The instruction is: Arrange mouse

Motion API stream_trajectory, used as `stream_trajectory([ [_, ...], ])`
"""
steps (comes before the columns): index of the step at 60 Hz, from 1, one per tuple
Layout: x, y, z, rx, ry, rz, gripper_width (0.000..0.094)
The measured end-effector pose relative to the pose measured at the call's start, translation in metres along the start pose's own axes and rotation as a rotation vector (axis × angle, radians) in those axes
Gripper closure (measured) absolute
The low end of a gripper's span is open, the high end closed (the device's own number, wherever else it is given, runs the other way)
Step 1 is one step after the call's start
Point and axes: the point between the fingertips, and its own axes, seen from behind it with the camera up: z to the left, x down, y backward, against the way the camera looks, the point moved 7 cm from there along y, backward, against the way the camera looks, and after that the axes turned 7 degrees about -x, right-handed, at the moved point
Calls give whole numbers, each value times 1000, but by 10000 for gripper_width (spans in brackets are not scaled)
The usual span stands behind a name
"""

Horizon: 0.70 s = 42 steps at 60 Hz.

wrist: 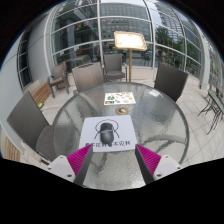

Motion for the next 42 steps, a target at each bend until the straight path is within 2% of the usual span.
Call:
stream_trajectory([
  [17, 36, 91, -4, -8, 26, -55, 80],
  [42, 42, 140, -11, 5, 52, -99, 81],
])
